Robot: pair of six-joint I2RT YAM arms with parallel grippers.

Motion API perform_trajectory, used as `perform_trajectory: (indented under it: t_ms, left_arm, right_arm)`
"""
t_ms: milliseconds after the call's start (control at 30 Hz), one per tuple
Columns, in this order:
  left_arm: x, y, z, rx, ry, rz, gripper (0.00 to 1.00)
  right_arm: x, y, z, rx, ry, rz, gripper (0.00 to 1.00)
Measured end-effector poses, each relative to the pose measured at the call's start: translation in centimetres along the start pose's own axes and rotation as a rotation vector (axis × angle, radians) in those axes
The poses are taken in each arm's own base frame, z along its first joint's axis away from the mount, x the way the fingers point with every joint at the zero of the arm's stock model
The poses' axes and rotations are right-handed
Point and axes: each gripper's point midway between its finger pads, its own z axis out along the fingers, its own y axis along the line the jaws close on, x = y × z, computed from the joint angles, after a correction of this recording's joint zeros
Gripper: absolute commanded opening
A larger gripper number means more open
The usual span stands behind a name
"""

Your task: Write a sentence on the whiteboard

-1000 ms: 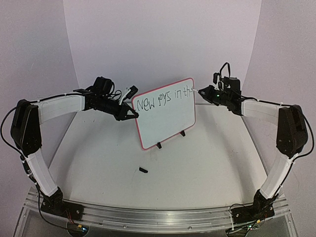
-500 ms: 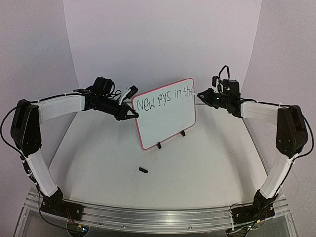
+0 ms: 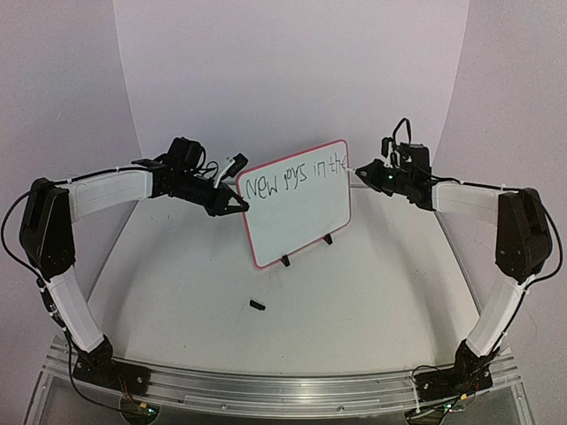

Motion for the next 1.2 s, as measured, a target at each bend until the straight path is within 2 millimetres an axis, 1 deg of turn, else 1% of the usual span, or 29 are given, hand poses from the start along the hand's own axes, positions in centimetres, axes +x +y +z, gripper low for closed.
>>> perform_trajectory:
  t_ms: [467, 567, 667, 733, 900, 1000, 1100, 1200]
  left_arm:
    - [0.0, 0.0, 0.0, 0.0, 0.0, 0.001, 0.0]
    - [0.0, 0.0, 0.0, 0.001, 0.0, 0.003, 0.0]
    - [0.0, 0.0, 0.0, 0.001, -0.001, 0.007, 0.0]
    - [0.0, 0.0, 0.0, 0.001, -0.001, 0.007, 0.0]
    - [0.0, 0.0, 0.0, 0.002, -0.001, 0.008, 0.0]
    - [0.0, -0.1, 0.0, 0.002, -0.001, 0.008, 0.0]
    - [0.0, -0.1, 0.0, 0.002, -0.001, 0.008, 0.0]
    - [-0.1, -0.1, 0.1, 0.002, -0.001, 0.009, 0.0]
  right_arm:
    - [-0.6, -1.3, -0.1, 0.075, -0.037, 0.004, 0.0]
    - [-0.6, -1.4, -0.4, 0.089, -0.046, 0.003, 0.0]
    - [-0.8, -1.4, -1.5, 0.108, -0.06, 0.002, 0.0]
    - [-1.3, -1.0, -2.6, 0.107, -0.076, -0.001, 0.0]
    - [-3.2, 1.3, -6.2, 0.067, -0.137, -0.021, 0.0]
    - [-4.0, 2.8, -8.2, 0.035, -0.158, -0.035, 0.0]
    - [-4.3, 4.3, -9.9, -0.007, -0.158, -0.046, 0.0]
    - [-3.7, 5.4, -11.0, -0.055, -0.136, -0.051, 0.0]
